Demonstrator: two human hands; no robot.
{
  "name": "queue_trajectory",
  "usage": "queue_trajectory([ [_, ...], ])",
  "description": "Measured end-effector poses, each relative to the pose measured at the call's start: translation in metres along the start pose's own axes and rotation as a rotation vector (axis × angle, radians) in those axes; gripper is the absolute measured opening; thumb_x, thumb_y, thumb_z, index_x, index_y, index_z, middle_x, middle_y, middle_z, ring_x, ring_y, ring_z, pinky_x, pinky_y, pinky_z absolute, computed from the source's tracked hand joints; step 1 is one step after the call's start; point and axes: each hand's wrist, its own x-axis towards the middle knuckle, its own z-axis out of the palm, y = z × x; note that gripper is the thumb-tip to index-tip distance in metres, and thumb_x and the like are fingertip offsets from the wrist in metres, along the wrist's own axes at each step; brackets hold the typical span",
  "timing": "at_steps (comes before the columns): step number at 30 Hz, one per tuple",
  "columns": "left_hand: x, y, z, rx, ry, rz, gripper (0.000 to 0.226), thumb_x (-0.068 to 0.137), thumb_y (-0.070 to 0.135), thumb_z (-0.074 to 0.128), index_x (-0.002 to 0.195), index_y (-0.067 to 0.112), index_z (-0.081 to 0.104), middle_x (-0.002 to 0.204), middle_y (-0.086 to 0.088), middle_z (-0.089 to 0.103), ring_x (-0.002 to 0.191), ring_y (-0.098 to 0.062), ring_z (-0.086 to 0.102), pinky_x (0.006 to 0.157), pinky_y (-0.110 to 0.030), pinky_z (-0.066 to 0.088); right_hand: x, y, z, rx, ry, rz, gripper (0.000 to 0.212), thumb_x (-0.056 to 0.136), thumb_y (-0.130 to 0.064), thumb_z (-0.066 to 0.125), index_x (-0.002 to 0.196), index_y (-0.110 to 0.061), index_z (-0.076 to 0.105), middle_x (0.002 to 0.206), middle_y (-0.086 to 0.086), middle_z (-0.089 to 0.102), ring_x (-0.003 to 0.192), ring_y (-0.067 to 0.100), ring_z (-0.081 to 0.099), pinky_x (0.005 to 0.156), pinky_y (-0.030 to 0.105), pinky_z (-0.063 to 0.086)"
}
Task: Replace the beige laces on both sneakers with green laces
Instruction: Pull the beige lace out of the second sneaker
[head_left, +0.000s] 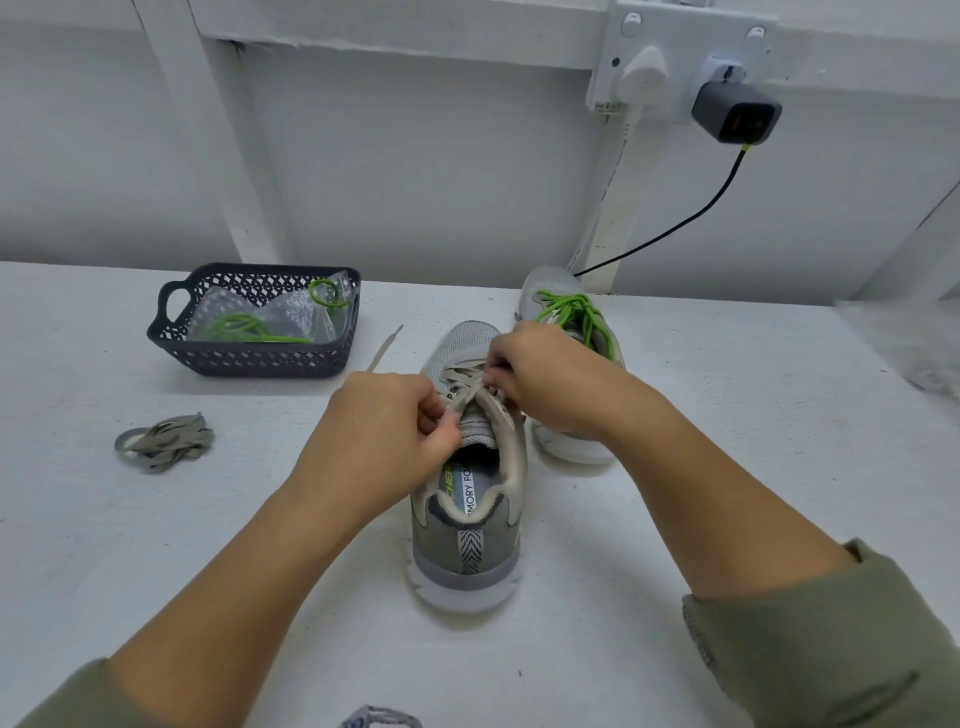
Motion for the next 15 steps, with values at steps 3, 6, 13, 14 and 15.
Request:
queue_trajectory([
  [3,-0.001,-0.002,-0.002,0.003,0.035,-0.031,0.016,0.078,0.031,0.071,0.066,0.022,0.066,0.056,0.011,0.063,0.056,-0.001,0.059,0.061,-0.03,0.053,-0.011,-0.008,0.008,-0.1,0.052,0.164,0.011,0.097,-0.006,0.041,0.103,-0.007,0.049,0.116,0.016,0.05,0.085,0.024,0.045,0.068,0.033,0.038],
  [6,0.0,-0.004,-0.002,-0.024,0.027,-0.072,0.015,0.078,0.031,0.071,0.066,0.023,0.067,0.057,0.01,0.063,0.057,-0.001,0.059,0.062,-0.03,0.053,-0.016,-0.019,0.009,-0.103,0.075,0.117,0.029,0.093,-0.002,0.041,0.12,-0.009,0.049,0.121,0.014,0.042,0.093,0.032,0.055,0.067,0.035,0.041],
  [13,-0.003,-0.006,-0.003,-0.065,0.1,-0.132,0.015,0.077,0.027,0.072,0.064,0.022,0.067,0.056,0.01,0.063,0.056,0.0,0.058,0.057,-0.02,0.047,-0.01,-0.007,0.011,-0.154,0.098,0.089,0.022,0.091,0.0,0.047,0.109,-0.006,0.058,0.106,0.01,0.046,0.087,0.031,0.056,0.052,0.029,0.03],
  [14,-0.003,-0.007,-0.003,-0.073,0.129,-0.131,0.016,0.077,0.026,0.072,0.063,0.021,0.066,0.055,0.01,0.062,0.055,0.0,0.058,0.056,-0.02,0.046,-0.012,-0.007,0.011,-0.152,0.124,0.145,0.022,0.091,0.002,0.048,0.109,-0.006,0.057,0.111,0.01,0.047,0.081,0.028,0.054,0.048,0.028,0.024],
  [15,-0.004,-0.007,-0.002,-0.082,0.153,-0.13,0.017,0.077,0.025,0.073,0.062,0.021,0.065,0.054,0.01,0.062,0.053,-0.001,0.057,0.056,-0.021,0.046,-0.015,-0.007,0.01,-0.15,0.142,0.204,0.024,0.09,0.004,0.049,0.109,-0.006,0.057,0.114,0.01,0.047,0.075,0.025,0.048,0.046,0.027,0.019],
])
